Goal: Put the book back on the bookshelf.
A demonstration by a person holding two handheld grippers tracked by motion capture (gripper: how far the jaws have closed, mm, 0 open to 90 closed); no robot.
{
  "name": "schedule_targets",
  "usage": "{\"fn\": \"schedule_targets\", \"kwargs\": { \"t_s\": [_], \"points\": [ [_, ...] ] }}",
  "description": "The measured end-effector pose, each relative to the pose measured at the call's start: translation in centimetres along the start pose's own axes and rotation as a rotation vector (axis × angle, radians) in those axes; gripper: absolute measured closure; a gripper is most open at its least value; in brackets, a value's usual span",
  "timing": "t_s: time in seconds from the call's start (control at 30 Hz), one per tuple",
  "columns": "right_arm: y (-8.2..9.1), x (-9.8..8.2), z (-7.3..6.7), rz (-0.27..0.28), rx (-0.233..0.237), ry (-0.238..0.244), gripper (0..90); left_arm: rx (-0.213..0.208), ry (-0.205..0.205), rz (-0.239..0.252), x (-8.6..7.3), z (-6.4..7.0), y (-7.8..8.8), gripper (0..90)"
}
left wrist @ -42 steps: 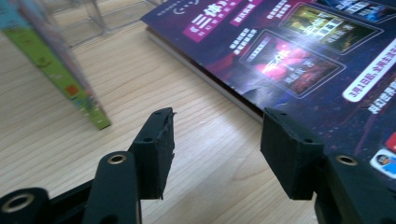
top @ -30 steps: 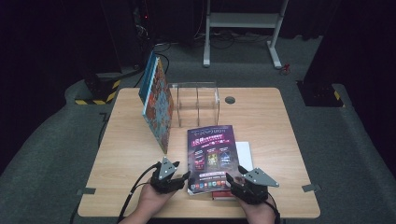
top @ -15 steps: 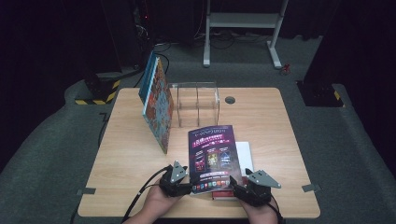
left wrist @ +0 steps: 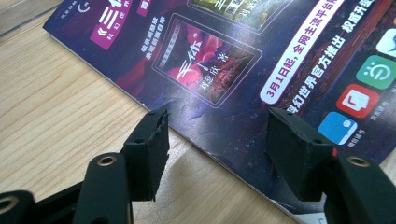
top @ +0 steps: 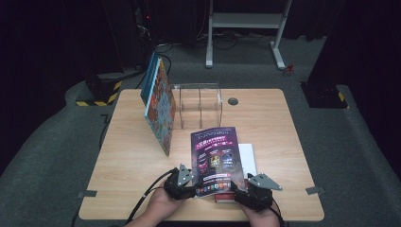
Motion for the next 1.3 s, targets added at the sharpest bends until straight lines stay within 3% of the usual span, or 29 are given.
{"fn": "schedule_targets", "kwargs": {
  "t_s": [0.03, 0.07, 0.17, 0.37, 0.53, 0.63, 0.73, 1.17, 1.3],
  "points": [
    [0.0, 0.0, 0.0, 0.002, -0.001, 0.001, 28.3, 0.001, 0.004, -0.003, 0.0, -0.1, 0.0, 39.8],
    [0.0, 0.0, -0.1, 0.0, -0.002, 0.002, 28.0, 0.019, -0.047, -0.043, 0.0, -0.6, 0.3, 39.8],
    [0.0, -0.1, -0.2, -0.009, 0.0, -0.007, 26.9, 0.037, -0.039, -0.044, 0.0, -1.0, 0.4, 40.1],
    [-0.3, -0.1, -0.8, -0.029, 0.017, -0.013, 23.0, 0.036, -0.012, -0.039, 0.0, -1.2, 0.5, 41.3],
    [-0.4, 0.1, -1.7, -0.042, 0.046, -0.015, 21.9, 0.023, -0.01, -0.028, -0.1, -1.1, 0.5, 45.9],
    [-0.4, 0.2, -1.9, -0.046, 0.038, -0.023, 21.3, 0.015, 0.008, -0.029, -0.1, -1.2, 0.5, 46.3],
    [-0.2, 0.3, -1.7, -0.033, 0.051, -0.042, 22.3, 0.019, -0.001, -0.029, -0.1, -1.1, 0.5, 46.6],
    [0.8, 1.0, -1.9, 0.037, 0.048, -0.046, 25.0, 0.013, 0.0, -0.028, -0.2, -1.1, 0.6, 46.9],
    [1.3, 1.4, -2.1, 0.082, 0.063, -0.052, 26.1, 0.009, 0.008, -0.025, -0.3, -1.2, 0.7, 47.4]
  ]
}}
Point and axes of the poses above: each handheld gripper's, and its own axes: y roughly backward along the jaws, x roughly out of its top, z roughly to its right, the point moved 4 cm from there along -y, roughly forward along the jaws, and after that the axes turned 14 degrees about -x, right-handed, at the moved point
